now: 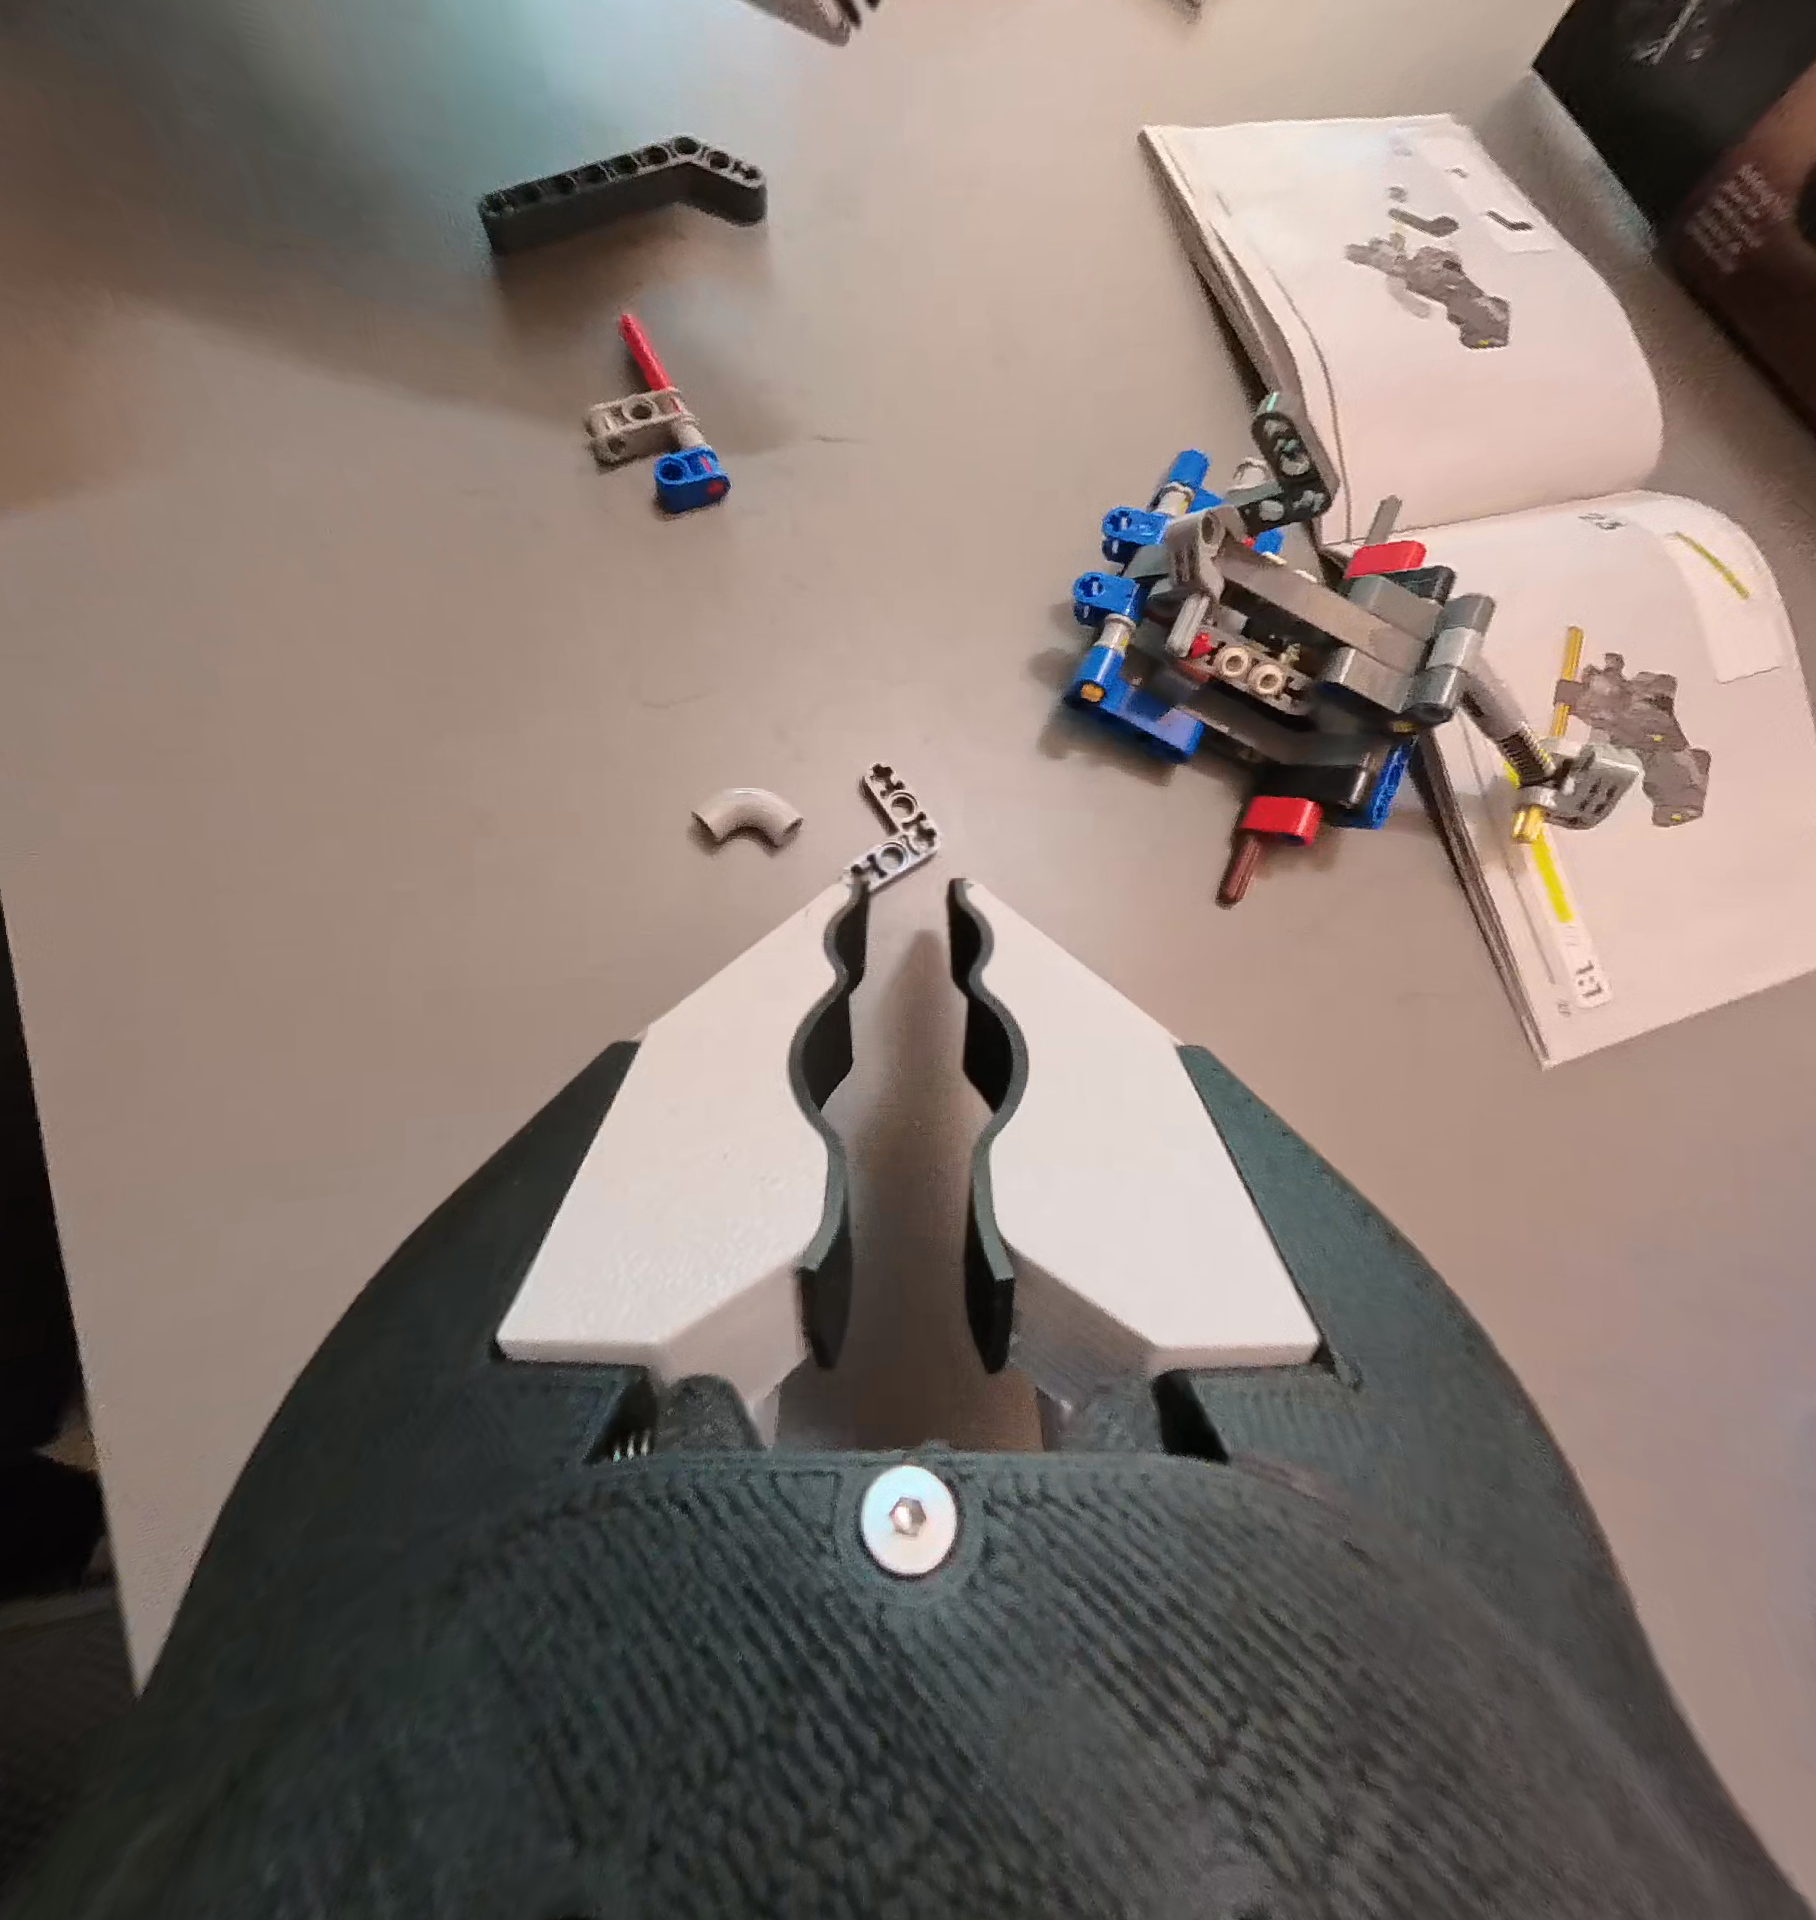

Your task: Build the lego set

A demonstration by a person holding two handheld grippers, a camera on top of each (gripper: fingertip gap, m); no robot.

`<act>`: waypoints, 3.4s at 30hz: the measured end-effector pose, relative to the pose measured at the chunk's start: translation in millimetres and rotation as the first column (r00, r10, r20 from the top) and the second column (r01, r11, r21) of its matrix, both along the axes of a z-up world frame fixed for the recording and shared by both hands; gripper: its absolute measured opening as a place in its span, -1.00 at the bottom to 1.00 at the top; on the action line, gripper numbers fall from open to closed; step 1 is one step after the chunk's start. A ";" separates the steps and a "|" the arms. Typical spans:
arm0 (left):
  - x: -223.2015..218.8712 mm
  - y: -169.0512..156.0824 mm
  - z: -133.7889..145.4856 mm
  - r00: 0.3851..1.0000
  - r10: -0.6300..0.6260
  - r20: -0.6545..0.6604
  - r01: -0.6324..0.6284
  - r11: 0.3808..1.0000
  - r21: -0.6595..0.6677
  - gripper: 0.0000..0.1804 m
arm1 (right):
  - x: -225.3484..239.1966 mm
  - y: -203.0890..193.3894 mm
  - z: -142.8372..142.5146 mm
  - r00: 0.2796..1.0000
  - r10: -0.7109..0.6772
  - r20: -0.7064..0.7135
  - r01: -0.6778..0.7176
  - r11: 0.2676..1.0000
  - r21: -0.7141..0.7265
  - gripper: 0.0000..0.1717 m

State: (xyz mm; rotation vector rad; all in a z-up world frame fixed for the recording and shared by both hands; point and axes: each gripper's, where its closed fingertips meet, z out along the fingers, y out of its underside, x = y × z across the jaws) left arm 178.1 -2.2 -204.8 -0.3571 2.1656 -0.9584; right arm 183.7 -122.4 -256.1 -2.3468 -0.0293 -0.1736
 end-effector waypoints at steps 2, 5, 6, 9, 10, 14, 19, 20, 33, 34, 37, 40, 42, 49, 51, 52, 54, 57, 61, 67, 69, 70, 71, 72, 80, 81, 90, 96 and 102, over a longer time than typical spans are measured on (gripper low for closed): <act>-0.5 -1.4 -1.1 1.000 -0.004 -0.003 0.004 1.000 0.003 -1.00 | 2.1 2.9 -3.5 0.999 0.044 -0.007 -0.044 0.999 -0.023 -0.71; -2.0 -4.2 -2.4 1.000 -0.013 -0.005 0.013 1.000 0.008 -1.00 | 5.6 9.3 -5.6 0.996 0.089 -0.028 -0.090 0.995 -0.040 -0.71; -2.4 -5.3 -2.6 1.000 -0.017 -0.006 0.017 1.000 0.008 -1.00 | 5.6 10.8 -6.1 0.994 0.103 -0.040 -0.105 0.994 -0.043 -0.71; -3.5 -8.0 -4.0 1.000 -0.029 -0.011 0.029 1.000 0.010 -1.00 | -2.5 12.4 -11.1 0.982 0.154 -0.110 -0.161 0.985 -0.061 -0.70; -3.8 -8.8 -4.8 0.999 -0.033 -0.013 0.033 0.999 0.011 -1.00 | -2.3 13.4 -11.0 0.982 0.150 -0.115 -0.157 0.986 -0.055 -0.70; -5.0 -12.4 -7.6 0.999 -0.047 -0.021 0.047 0.999 0.010 -1.00 | -1.0 13.7 -11.1 0.988 0.124 -0.093 -0.127 0.992 -0.027 -0.90; -6.6 -20.5 -10.9 0.997 -0.070 -0.028 0.071 0.997 0.012 -1.00 | -0.7 12.7 -10.7 0.996 0.075 -0.052 -0.076 0.997 -0.019 -0.95; -7.2 -22.8 -11.1 0.997 -0.076 -0.029 0.077 0.997 0.012 -1.00 | -0.1 12.3 -10.6 0.997 0.062 -0.044 -0.063 0.998 -0.022 -0.95; 11.0 -67.8 17.4 0.947 -0.025 -0.319 -0.131 0.878 -0.460 -0.78 | 32.2 23.5 76.8 0.898 -0.426 0.111 0.298 0.774 0.558 -0.96; 11.3 -73.3 23.2 0.932 -0.064 -0.356 -0.145 0.836 -0.530 -0.77 | 30.6 23.5 80.6 0.886 -0.446 0.128 0.297 0.757 0.582 -0.96; 13.1 -83.0 36.1 0.901 -0.148 -0.407 -0.170 0.742 -0.648 -0.77 | 23.4 25.2 89.7 0.869 -0.457 0.191 0.252 0.740 0.624 -0.97; 15.9 -84.6 42.3 0.884 -0.179 -0.433 -0.199 0.693 -0.693 -0.79 | 14.4 28.2 96.2 0.876 -0.431 0.215 0.204 0.737 0.645 -0.97; 12.0 -87.4 47.5 0.867 -0.226 -0.443 -0.201 0.655 -0.728 -0.85 | 11.0 28.7 94.3 0.876 -0.427 0.223 0.200 0.744 0.637 -0.96; 6.3 -89.2 46.0 0.879 -0.235 -0.415 -0.155 0.683 -0.714 -1.00 | -5.2 35.4 84.6 0.889 -0.372 0.267 0.145 0.781 0.607 -1.00; 5.4 -88.3 43.1 0.878 -0.231 -0.420 -0.134 0.724 -0.677 -0.99 | -11.2 39.7 76.0 0.914 -0.304 0.268 0.108 0.821 0.560 -1.00; 5.7 -87.3 41.4 0.879 -0.222 -0.422 -0.125 0.747 -0.653 -0.99 | -11.1 39.4 73.5 0.917 -0.288 0.276 0.099 0.835 0.541 -1.00; 6.7 -83.0 34.1 0.880 -0.189 -0.436 -0.112 0.810 -0.576 -1.00 | -10.1 35.8 74.2 0.917 -0.247 0.313 0.058 0.860 0.507 -0.99; 3.2 -77.4 23.9 0.872 -0.172 -0.459 -0.056 0.896 -0.441 -1.00 | -16.4 30.3 71.4 0.958 -0.080 0.276 -0.044 0.908 0.416 -0.90; -5.2 -82.8 20.6 0.843 -0.220 -0.491 0.043 0.937 -0.345 -1.00 | -7.9 26.8 69.5 0.985 0.026 0.172 -0.083 0.938 0.335 -0.78; -11.5 -91.3 19.8 0.830 -0.249 -0.499 0.128 0.956 -0.263 -1.00 | -17.2 39.8 67.6 0.982 0.171 0.085 -0.189 0.929 0.319 -0.89; -10.9 -91.6 17.8 0.830 -0.244 -0.502 0.136 0.961 -0.241 -1.00 | -18.7 40.9 64.1 0.976 0.196 0.091 -0.215 0.930 0.298 -0.93; -9.4 -91.7 17.9 0.834 -0.240 -0.497 0.135 0.962 -0.237 -1.00 | -17.0 41.0 64.0 0.976 0.195 0.101 -0.216 0.930 0.298 -0.94; -7.2 -91.9 19.2 0.841 -0.238 -0.486 0.133 0.961 -0.241 -0.99 | -14.6 41.0 65.0 0.977 0.187 0.104 -0.210 0.928 0.308 -0.95; -5.0 -92.5 21.5 0.849 -0.242 -0.470 0.135 0.959 -0.249 -0.99 | -12.1 40.8 67.3 0.980 0.174 0.097 -0.197 0.923 0.331 -0.97; 6.8 -91.8 42.6 0.918 -0.253 -0.305 0.133 0.922 -0.363 -0.90 | 6.4 28.1 87.1 0.994 0.104 -0.022 -0.075 0.836 0.543 -0.99; 8.0 -89.3 41.5 0.924 -0.239 -0.299 0.122 0.924 -0.363 -0.87 | 8.0 26.0 90.1 0.994 0.104 -0.041 -0.062 0.819 0.570 -0.99; 6.8 -98.3 38.0 0.933 -0.243 -0.265 0.133 0.918 -0.373 -0.84 | 1.8 28.0 95.8 0.966 0.215 -0.147 -0.066 0.747 0.661 -0.99; 6.3 -99.1 34.8 0.934 -0.246 -0.260 0.144 0.923 -0.356 -1.00 | -2.5 27.8 91.4 0.958 0.240 -0.156 -0.082 0.753 0.653 -0.98; 5.8 -93.5 19.5 0.934 -0.185 -0.304 0.110 0.963 -0.247 -1.00 | 3.0 26.6 81.0 0.983 0.182 -0.038 -0.130 0.819 0.558 -0.86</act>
